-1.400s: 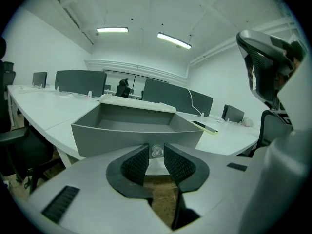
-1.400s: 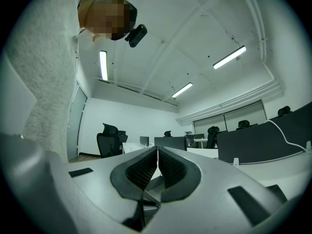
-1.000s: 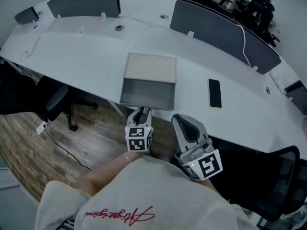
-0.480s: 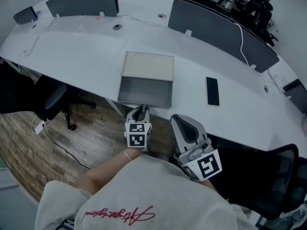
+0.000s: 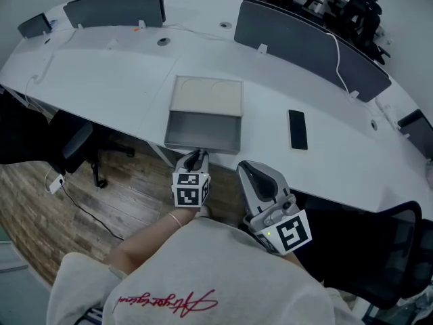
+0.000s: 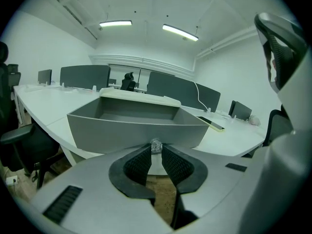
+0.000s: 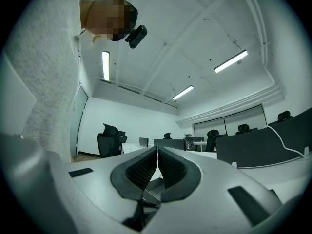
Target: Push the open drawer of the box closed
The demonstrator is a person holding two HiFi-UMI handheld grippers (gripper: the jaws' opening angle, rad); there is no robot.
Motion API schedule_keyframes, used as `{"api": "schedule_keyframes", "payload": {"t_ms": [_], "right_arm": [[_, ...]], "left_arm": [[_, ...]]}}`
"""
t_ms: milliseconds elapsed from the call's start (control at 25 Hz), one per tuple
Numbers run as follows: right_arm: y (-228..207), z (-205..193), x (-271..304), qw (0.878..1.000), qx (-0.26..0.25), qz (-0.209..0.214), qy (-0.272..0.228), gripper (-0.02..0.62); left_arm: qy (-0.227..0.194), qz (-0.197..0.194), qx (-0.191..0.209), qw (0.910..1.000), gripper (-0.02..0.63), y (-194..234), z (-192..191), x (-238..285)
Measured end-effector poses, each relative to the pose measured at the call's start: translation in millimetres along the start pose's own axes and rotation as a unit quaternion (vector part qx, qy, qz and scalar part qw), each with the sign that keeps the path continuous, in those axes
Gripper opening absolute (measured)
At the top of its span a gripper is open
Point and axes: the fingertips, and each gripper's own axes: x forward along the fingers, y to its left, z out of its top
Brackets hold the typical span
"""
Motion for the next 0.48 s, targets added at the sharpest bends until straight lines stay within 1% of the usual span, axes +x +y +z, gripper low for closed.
{"api": "schedule_keyframes", "payload": {"t_ms": [160,320,480], "right_arm": [[-3.5,0.6,-0.1,1.000,0.001,-0.004,-0.005,0.020],[-7.3,4.4,-0.1,1.000,-0.009,-0.006,-0.012,0.018],[-10.6,4.7,-0.2,1.000,-0.006,-0.007,-0.008,0.018]], "left_arm": [[-0.006,0.001,-0.006,1.0000,0.079,3.2,10.6,4.6],[0.002,0.001,-0.009,1.0000,0.078,3.8,7.5,8.1],[-0.003,0.000,-0.013,0.9999,0.078,4.2,12.1,11.0]]}}
